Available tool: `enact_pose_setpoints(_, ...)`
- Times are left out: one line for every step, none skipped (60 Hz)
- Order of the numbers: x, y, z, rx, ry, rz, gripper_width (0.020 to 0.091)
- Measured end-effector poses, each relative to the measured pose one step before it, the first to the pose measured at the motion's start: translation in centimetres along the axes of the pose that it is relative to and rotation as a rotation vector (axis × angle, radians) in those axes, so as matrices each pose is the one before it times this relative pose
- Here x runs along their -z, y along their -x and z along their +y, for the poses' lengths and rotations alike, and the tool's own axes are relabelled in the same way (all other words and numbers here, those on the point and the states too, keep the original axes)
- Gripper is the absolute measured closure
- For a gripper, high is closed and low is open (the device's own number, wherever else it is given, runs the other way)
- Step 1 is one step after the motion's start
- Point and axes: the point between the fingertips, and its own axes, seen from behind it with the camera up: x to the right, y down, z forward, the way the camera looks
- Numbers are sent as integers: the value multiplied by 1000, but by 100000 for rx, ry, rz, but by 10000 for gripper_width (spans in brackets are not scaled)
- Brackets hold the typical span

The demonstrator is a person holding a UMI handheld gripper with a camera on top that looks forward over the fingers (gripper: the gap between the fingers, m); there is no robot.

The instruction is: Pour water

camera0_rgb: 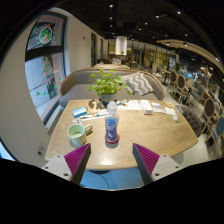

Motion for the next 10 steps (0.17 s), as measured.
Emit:
enact_pose_setpoints(8,-40,-88,156,-143,-230,245)
enact_pose_setpoints(24,-30,-101,-7,-178,-319,245)
enact_pose_setpoints(12,-71,-82,24,-148,-221,247)
enact_pose_setpoints(-7,-103,-43,143,55,-8,245)
enact_pose_setpoints(-36,-111,-10,210,257,107,246)
enact_pose_setpoints(-39,-121,-6,382,178,151,243)
enact_pose_setpoints(-37,-121,-27,593,-11,141,243)
enact_pose_setpoints(-50,-100,-55,667,-148,100,244)
enact_pose_setpoints(-58,-66,-21,425,-92,31,244)
enact_pose_setpoints(-66,-49,4,108,30,1,246)
